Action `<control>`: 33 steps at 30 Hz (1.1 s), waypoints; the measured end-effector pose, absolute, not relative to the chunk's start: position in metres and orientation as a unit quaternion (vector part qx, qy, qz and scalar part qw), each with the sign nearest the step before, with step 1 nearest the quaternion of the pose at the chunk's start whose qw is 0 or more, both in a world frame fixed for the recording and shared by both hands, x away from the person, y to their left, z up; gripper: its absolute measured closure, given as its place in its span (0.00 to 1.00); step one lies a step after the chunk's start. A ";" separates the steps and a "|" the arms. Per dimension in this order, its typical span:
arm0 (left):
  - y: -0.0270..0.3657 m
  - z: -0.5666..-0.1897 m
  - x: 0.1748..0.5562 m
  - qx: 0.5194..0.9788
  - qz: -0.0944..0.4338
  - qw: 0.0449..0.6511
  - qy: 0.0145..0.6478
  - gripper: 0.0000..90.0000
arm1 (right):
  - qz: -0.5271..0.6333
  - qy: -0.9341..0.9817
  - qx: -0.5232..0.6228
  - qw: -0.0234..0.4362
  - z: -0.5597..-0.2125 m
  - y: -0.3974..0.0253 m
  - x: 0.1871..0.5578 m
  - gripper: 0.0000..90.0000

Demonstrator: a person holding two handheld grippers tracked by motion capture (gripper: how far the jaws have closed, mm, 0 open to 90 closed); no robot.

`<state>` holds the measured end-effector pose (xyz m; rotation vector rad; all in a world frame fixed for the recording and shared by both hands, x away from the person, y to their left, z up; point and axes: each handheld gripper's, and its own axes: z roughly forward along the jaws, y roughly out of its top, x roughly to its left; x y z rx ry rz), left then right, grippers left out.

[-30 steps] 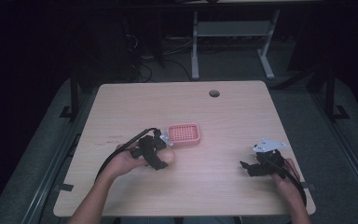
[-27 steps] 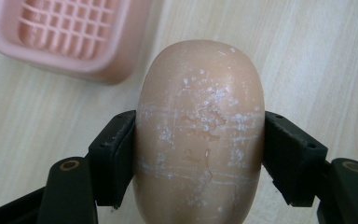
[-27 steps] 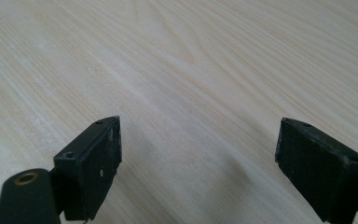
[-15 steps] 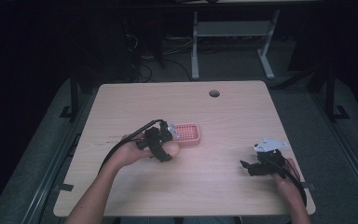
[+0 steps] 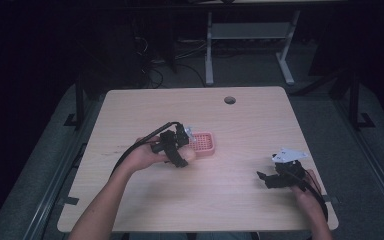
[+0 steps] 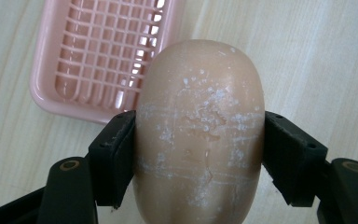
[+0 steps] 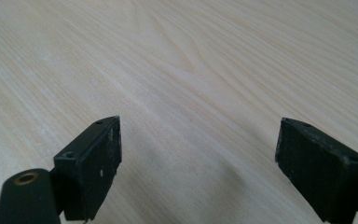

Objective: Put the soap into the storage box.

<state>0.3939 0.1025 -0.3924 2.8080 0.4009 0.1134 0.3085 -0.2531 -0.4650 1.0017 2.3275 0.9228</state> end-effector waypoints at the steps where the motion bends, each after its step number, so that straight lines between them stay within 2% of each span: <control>1: 0.101 -0.391 0.395 0.978 0.040 0.150 0.138 0.35 | 0.333 0.842 0.362 0.221 -0.465 -0.253 0.309 0.15; 33: 0.077 -0.382 0.434 0.979 0.042 0.149 0.136 0.35 | 0.348 0.831 0.370 0.226 -0.461 -0.257 0.308 0.15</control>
